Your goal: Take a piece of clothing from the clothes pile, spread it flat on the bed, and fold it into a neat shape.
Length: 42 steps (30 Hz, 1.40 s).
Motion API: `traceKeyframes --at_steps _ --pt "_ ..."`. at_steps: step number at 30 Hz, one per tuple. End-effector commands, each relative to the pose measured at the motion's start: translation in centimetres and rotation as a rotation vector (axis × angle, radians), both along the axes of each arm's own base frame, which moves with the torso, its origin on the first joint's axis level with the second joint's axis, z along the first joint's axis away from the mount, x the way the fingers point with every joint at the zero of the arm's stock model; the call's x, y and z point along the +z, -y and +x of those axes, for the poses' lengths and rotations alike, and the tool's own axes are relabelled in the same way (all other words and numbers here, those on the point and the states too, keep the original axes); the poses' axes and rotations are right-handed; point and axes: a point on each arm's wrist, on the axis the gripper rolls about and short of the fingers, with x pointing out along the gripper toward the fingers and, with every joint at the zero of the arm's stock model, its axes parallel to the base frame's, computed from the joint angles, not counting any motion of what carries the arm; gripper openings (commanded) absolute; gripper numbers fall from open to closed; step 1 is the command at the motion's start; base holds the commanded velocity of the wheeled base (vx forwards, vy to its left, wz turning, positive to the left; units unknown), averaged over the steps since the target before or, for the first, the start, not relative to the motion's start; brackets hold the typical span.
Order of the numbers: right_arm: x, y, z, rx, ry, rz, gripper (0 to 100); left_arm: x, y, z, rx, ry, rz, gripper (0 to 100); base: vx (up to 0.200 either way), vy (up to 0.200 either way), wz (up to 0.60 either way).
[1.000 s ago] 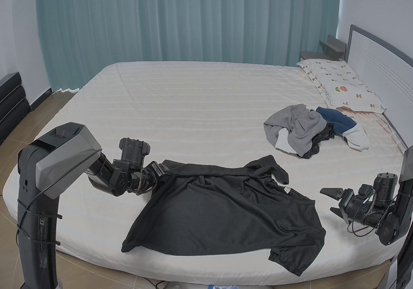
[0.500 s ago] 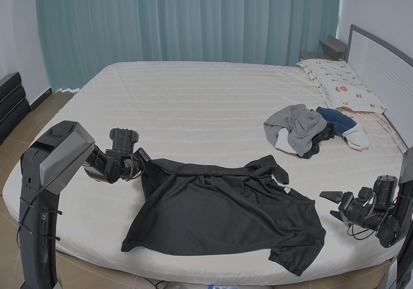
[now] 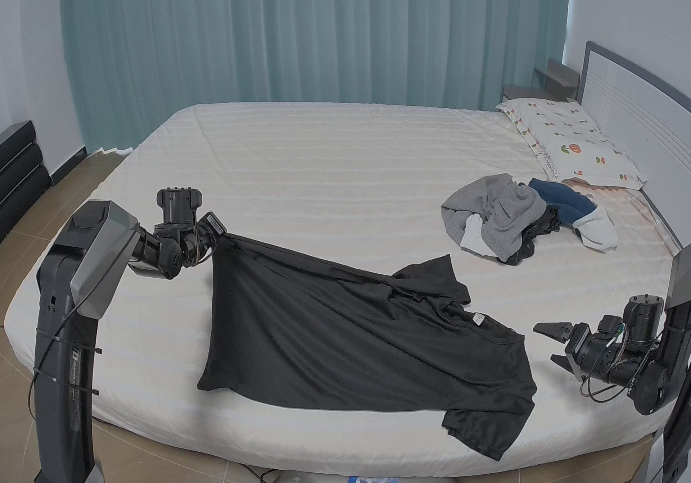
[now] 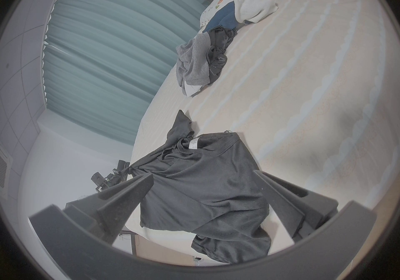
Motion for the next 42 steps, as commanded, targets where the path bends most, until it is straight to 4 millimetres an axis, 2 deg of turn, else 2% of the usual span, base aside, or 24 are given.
traceKeyframes --at_steps 1,7,8,15,17,19,20,21,22,23,26,27,29,30,35,42 --pt "-0.2 -0.2 0.2 0.007 0.001 -0.003 100 -3.5 -0.4 1.1 0.005 -0.032 0.004 0 0.000 0.000 0.00" --pt "-0.1 -0.3 0.5 0.012 0.011 -0.003 100 -3.7 -0.5 1.4 0.010 -0.022 0.004 0 0.000 0.000 0.00" --pt "-0.1 -0.4 0.5 0.012 0.011 -0.002 100 -3.5 -0.5 1.5 0.012 -0.019 0.001 100 0.000 0.000 0.00" --pt "-0.1 -0.6 1.2 0.009 0.031 -0.013 100 -2.7 -0.9 0.5 0.019 -0.054 -0.005 100 0.000 0.000 0.00" --pt "-0.2 -1.6 2.3 0.000 0.056 -0.049 100 -1.0 -2.0 -1.0 0.019 -0.067 -0.035 100 0.000 0.000 0.00" --pt "-0.3 -2.0 3.0 -0.011 0.072 -0.064 100 -0.7 -2.0 -1.5 0.005 -0.075 -0.053 100 0.000 0.000 0.00" --pt "-0.3 -2.8 4.0 -0.010 0.100 -0.079 100 0.1 -2.2 -2.7 -0.017 -0.092 -0.083 100 0.000 0.000 0.00" --pt "-0.3 -2.9 4.1 -0.009 0.102 -0.080 100 0.0 -2.2 -2.9 -0.017 -0.095 -0.086 100 0.000 0.000 0.00" --pt "-0.3 -3.8 5.2 0.007 0.119 -0.085 100 0.9 -2.3 -4.4 -0.032 -0.106 -0.116 100 0.000 0.000 0.00" --pt "-0.3 -3.8 5.2 0.007 0.119 -0.085 100 0.9 -2.3 -4.4 -0.032 -0.106 -0.116 100 0.000 0.000 0.00" --pt "-0.1 -5.3 8.5 0.030 0.106 -0.090 100 2.5 -2.2 -8.1 -0.071 -0.114 -0.194 100 0.000 0.000 0.00" --pt "-0.1 -5.5 9.2 0.028 0.097 -0.095 100 2.5 -2.1 -8.8 -0.076 -0.122 -0.209 100 0.000 0.000 0.00" --pt "-0.1 -5.5 9.2 0.028 0.097 -0.095 100 2.5 -2.1 -8.8 -0.076 -0.122 -0.209 100 0.000 0.000 0.00" --pt "-0.7 -6.8 12.7 0.013 0.069 -0.118 100 2.1 -1.5 -12.3 -0.077 -0.170 -0.257 100 0.000 0.000 0.00" --pt "-2.8 -8.2 15.0 0.018 0.044 -0.139 100 -0.5 0.2 -17.2 -0.189 -0.243 -0.308 100 0.000 0.000 0.00" --pt "-3.4 -9.8 18.9 0.061 0.035 -0.188 100 -1.5 2.0 -19.0 -0.206 -0.206 -0.388 100 0.000 0.000 0.00"
